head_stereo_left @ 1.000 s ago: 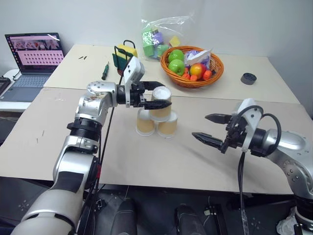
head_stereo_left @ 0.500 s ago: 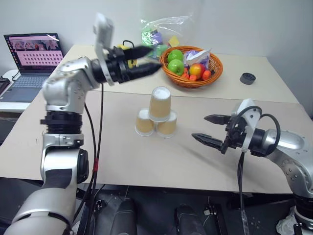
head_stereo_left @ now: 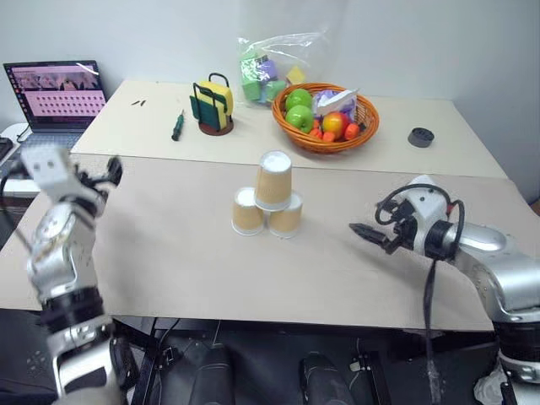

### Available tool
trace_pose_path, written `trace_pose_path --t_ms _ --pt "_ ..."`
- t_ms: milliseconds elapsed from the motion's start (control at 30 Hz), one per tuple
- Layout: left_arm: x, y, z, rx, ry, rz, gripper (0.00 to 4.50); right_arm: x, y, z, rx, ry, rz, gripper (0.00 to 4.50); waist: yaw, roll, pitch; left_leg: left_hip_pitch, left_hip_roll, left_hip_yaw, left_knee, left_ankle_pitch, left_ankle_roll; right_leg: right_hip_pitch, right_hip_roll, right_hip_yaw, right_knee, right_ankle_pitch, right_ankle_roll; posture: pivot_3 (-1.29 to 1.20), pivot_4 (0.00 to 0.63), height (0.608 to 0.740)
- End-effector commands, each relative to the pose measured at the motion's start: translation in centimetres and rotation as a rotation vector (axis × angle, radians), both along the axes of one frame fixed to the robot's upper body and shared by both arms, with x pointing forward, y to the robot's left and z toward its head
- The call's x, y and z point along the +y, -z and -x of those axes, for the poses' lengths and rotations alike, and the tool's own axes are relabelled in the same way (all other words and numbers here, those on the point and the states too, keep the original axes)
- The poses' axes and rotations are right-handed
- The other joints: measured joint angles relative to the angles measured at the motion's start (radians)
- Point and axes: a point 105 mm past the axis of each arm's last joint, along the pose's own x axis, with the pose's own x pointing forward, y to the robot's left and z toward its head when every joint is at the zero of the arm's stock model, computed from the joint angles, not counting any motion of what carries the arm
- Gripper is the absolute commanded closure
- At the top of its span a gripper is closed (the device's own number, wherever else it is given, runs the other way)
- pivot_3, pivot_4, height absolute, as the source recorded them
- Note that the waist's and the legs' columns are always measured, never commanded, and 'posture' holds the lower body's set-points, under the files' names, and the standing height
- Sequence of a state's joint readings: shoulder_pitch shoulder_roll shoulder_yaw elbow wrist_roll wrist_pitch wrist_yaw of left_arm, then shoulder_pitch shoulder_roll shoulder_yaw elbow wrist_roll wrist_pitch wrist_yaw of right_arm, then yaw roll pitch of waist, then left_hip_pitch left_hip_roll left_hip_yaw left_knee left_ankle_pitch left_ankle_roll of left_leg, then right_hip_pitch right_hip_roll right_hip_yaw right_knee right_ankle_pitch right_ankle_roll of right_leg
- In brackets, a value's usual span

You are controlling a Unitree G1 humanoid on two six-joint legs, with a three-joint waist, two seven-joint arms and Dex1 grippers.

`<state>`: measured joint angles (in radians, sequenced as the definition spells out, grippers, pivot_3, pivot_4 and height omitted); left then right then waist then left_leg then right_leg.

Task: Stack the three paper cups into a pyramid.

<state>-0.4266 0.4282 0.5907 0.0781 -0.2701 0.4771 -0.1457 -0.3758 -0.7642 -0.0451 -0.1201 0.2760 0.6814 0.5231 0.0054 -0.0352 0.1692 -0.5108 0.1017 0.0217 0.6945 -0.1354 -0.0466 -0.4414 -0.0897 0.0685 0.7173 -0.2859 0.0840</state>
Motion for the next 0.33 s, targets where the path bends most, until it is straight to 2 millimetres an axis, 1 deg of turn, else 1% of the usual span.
trace_pose_path --t_ms 33,100,167,333 --pt "0.4 -0.1 1.7 -0.057 -0.074 -0.047 0.01 -2.3 -1.1 -2.9 -0.167 0.252 0.026 0.0 0.006 0.0 0.0 0.0 0.0 0.0 0.0 0.0 0.0 0.0 0.0 0.0 0.0 0.0 0.0 0.0 0.15 0.661" --pt "0.4 0.7 2.0 -0.056 -0.084 -0.011 0.01 -3.2 -0.8 -3.6 -0.213 0.362 0.007 0.0 0.009 0.0 0.0 0.0 0.0 0.0 0.0 0.0 -0.001 0.0 0.0 0.0 0.001 0.0 -0.001 0.0 0.15 0.661" --pt "0.6 1.6 2.2 -0.044 -0.102 0.0 0.01 -3.8 -0.2 -3.9 -0.257 0.467 -0.069 0.0 0.013 0.0 0.0 -0.001 0.0 0.0 0.001 -0.002 -0.003 0.0 0.0 0.0 0.001 0.0 -0.001 0.0 0.15 0.661" --pt "1.1 1.8 2.2 -0.062 -0.128 -0.009 0.01 -4.5 0.8 -4.0 -0.288 0.588 -0.224 0.0 0.014 0.0 0.0 -0.007 0.0 0.0 0.001 0.0 0.0 -0.006 0.0 0.0 0.001 0.001 0.002 0.0 0.15 0.661"
